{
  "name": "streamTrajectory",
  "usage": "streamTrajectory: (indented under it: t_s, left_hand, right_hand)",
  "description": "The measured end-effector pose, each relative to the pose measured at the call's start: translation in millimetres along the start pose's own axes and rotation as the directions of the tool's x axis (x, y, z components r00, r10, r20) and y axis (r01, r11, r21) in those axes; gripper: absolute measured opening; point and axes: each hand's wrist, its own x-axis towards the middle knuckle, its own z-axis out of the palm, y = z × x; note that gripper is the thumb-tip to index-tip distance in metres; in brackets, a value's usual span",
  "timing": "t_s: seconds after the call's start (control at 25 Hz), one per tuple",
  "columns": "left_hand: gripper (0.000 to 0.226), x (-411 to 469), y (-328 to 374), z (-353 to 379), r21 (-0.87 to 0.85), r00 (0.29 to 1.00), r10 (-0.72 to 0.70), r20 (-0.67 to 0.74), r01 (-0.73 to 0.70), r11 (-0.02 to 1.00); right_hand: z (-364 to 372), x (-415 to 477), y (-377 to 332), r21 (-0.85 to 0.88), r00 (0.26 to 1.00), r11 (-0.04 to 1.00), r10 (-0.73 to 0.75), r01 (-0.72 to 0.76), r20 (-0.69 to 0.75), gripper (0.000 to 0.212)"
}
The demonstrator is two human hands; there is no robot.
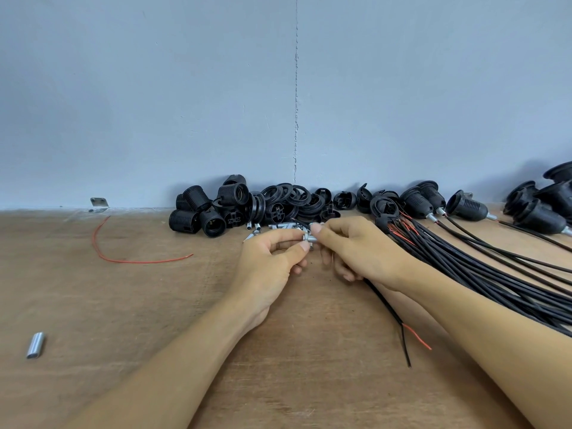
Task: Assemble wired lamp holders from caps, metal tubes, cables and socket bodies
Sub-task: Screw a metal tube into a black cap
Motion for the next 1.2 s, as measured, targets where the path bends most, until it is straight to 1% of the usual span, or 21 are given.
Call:
streamTrajectory:
  t_s: [0.04, 0.08, 0.12, 0.2, 0.24, 0.28, 0.36, 0.4, 0.48, 0.52, 0.56, 0.64, 0.68, 0.72, 0.8, 0.84, 0.96, 1.0, 1.08, 1.12, 1.2]
  left_hand:
    - [0.017, -0.2, 0.0, 0.3, 0.002, 1.0, 0.001, 0.001, -0.001, 1.0]
    - [0.017, -0.4, -0.1, 0.3, 0.001, 1.0, 0.001, -0.001, -0.001, 1.0]
    - [0.017, -0.3, -0.1, -0.1, -0.002, 1.0, 0.0, -0.004, 0.0, 1.0]
    - [0.017, 0.0, 0.2, -0.7, -0.001, 1.0, -0.001, -0.005, 0.001, 1.0]
    - [0.017, 0.0, 0.3, -0.6, 0.004, 1.0, -0.001, -0.002, 0.001, 1.0]
    - [0.018, -0.2, 0.2, -0.5, 0.01, 1.0, -0.001, 0.0, 0.001, 1.0]
    - [0.018, -0.1, -0.1, -0.2, 0.012, 1.0, 0.0, -0.003, 0.0, 1.0]
    - [0.018, 0.1, -0.2, -0.4, 0.006, 1.0, -0.001, -0.006, 0.001, 1.0]
    - [0.018, 0.4, -0.5, -0.5, 0.001, 1.0, -0.002, -0.006, 0.002, 1.0]
    - [0.018, 0.4, -0.4, -0.5, 0.004, 1.0, -0.001, -0.007, 0.001, 1.0]
    - [0.018, 0.2, -0.5, -0.5, 0.007, 1.0, -0.001, -0.006, 0.001, 1.0]
    - [0.018, 0.1, -0.9, -0.3, 0.009, 1.0, -0.002, -0.003, 0.002, 1.0]
    - [0.018, 0.0, -0.9, -0.4, 0.006, 1.0, -0.002, -0.001, 0.002, 1.0]
    - [0.018, 0.0, -0.7, -0.5, 0.001, 1.0, -0.002, 0.001, 0.002, 1.0]
    - [0.018, -0.2, 0.2, -0.5, -0.003, 1.0, -0.001, 0.003, 0.001, 1.0]
    - [0.018, -0.3, 0.5, -0.2, 0.001, 1.0, -0.001, 0.002, 0.001, 1.0]
    - [0.018, -0.9, 0.5, 0.2, 0.008, 1.0, -0.001, -0.003, 0.001, 1.0]
    - [0.019, -0.8, 0.3, -0.1, 0.006, 1.0, -0.002, -0.003, 0.002, 1.0]
    - [0.019, -0.5, 0.1, -0.5, -0.001, 1.0, -0.005, -0.003, 0.005, 1.0]
    - [0.019, -0.6, 0.0, -0.6, 0.0, 1.0, -0.005, -0.003, 0.005, 1.0]
    - [0.019, -0.3, -0.2, -0.4, 0.009, 1.0, -0.003, -0.003, 0.003, 1.0]
  right_hand:
    - [1.3, 0.0, -0.2, -0.016, 1.0, 1.0, 0.024, -0.024, -0.016, 0.049]
    - [1.7, 0.1, -0.4, -0.022, 0.999, 0.999, 0.037, -0.038, -0.028, 0.054]
    - [0.9, -0.5, -1.6, -0.013, 0.999, 0.999, 0.038, -0.039, -0.021, 0.05]
    - [-1.2, -1.3, -4.0, 0.047, 0.999, 0.999, 0.023, -0.025, 0.038, 0.033]
    - [-1.7, -1.0, -4.0, 0.076, 0.997, 0.997, 0.023, -0.029, 0.072, 0.031]
    - [-1.3, -0.6, -3.1, 0.088, 0.995, 0.995, 0.04, -0.048, 0.091, 0.036]
    - [1.3, 0.3, -3.3, 0.098, 0.993, 0.99, 0.09, -0.097, 0.071, 0.05]
    - [1.7, 0.9, -3.6, 0.119, 0.994, 0.988, 0.094, -0.101, 0.061, 0.048]
    - [0.1, 0.6, -5.0, 0.179, 0.995, 0.981, 0.058, -0.071, 0.077, 0.028]
    - [-1.0, 0.5, -5.6, 0.192, 0.995, 0.98, 0.041, -0.059, 0.094, 0.022]
    - [-1.2, 1.0, -5.0, 0.185, 0.994, 0.981, 0.039, -0.058, 0.105, 0.023]
    - [0.8, 0.8, -4.1, 0.15, 0.992, 0.984, 0.083, -0.097, 0.096, 0.039]
    - [1.3, 0.7, -4.0, 0.154, 0.99, 0.981, 0.104, -0.117, 0.091, 0.042]
    - [1.3, 0.6, -4.6, 0.176, 0.989, 0.977, 0.107, -0.123, 0.098, 0.039]
    - [0.4, -0.2, -7.0, 0.219, 0.989, 0.97, 0.078, -0.104, 0.124, 0.024]
    - [-0.1, -0.3, -7.3, 0.219, 0.989, 0.971, 0.072, -0.099, 0.128, 0.021]
    - [1.2, 0.7, -6.2, 0.181, 0.985, 0.972, 0.133, -0.15, 0.106, 0.043]
    - [0.4, 0.6, -6.2, 0.187, 0.983, 0.968, 0.151, -0.169, 0.107, 0.042]
    - [-1.7, -0.5, -7.9, 0.21, 0.98, 0.963, 0.145, -0.171, 0.134, 0.028]
    - [-2.3, -0.6, -8.5, 0.217, 0.98, 0.961, 0.139, -0.169, 0.145, 0.025]
    - [-0.9, 0.2, -7.0, 0.211, 0.978, 0.96, 0.158, -0.185, 0.138, 0.036]
